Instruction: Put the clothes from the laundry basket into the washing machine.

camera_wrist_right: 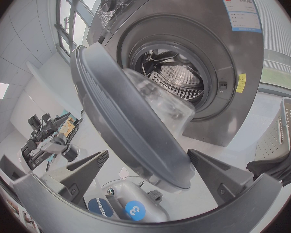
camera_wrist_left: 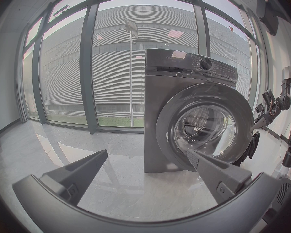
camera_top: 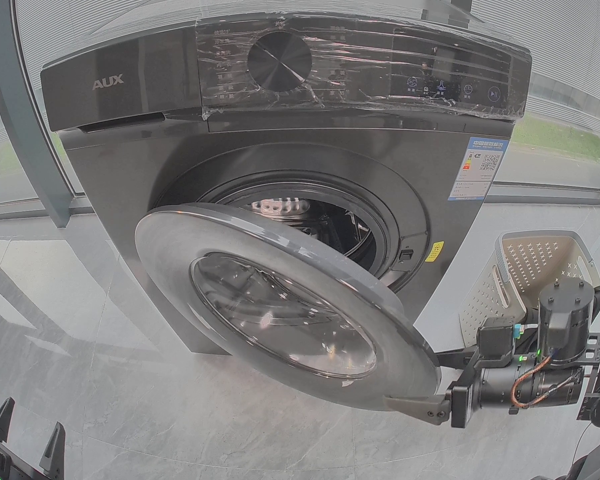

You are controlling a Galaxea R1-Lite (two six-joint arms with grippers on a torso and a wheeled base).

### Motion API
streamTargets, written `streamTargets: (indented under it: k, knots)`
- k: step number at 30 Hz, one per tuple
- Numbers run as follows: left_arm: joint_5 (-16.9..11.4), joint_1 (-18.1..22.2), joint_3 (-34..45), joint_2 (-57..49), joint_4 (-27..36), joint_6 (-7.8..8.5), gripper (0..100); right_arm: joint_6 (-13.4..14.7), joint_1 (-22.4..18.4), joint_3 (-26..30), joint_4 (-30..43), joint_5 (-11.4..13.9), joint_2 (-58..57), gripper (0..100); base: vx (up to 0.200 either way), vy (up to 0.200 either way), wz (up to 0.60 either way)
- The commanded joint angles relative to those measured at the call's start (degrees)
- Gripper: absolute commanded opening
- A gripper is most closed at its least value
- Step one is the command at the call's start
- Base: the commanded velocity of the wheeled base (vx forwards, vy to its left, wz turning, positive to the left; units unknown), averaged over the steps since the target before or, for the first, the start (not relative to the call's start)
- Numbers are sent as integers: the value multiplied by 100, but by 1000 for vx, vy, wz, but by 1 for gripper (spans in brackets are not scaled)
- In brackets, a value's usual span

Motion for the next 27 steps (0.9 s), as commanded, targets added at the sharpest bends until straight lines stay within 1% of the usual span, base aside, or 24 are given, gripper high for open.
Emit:
streamTargets:
  k: [1, 7, 10, 13, 14, 15, 18, 20, 22, 25, 27]
  knots:
    - [2, 0, 84, -101, 0, -4, 100, 6, 167, 369, -117, 40, -117, 100, 0, 0, 0]
    - [2, 0, 84, -101, 0, 4, 100, 41, 132, 677, -108, 190, -873, 100, 0, 0, 0]
    - [2, 0, 84, -101, 0, 4, 100, 67, 79, 703, -64, 198, -1347, 100, 0, 0, 0]
    - [2, 0, 84, -101, 0, 4, 100, 138, 36, 694, -73, 269, -1611, 100, 0, 0, 0]
    - [2, 0, 84, -101, 0, 4, 100, 261, -87, 641, -73, 313, -1840, 100, 0, 0, 0]
    - [2, 0, 84, -101, 0, 13, 100, 313, -228, 615, -73, 322, -1954, 100, 0, 0, 0]
    - [2, 0, 84, -101, 0, 13, 100, 340, -738, 422, -56, 383, -2051, 100, 0, 0, 0]
    - [2, 0, 84, -101, 0, 13, 100, 349, -993, 334, -56, 568, -2033, 100, 0, 0, 0]
    - [2, 0, 84, -101, 0, 13, 100, 349, -1256, 255, -29, 691, -1989, 100, 0, 0, 0]
    - [2, 0, 84, -101, 0, 13, 100, 269, -1503, 237, 41, 656, -1541, 100, 0, 0, 0]
    - [2, 0, 84, -101, 0, 13, 100, 208, -1546, 246, -3, 638, -1260, 100, 0, 0, 0]
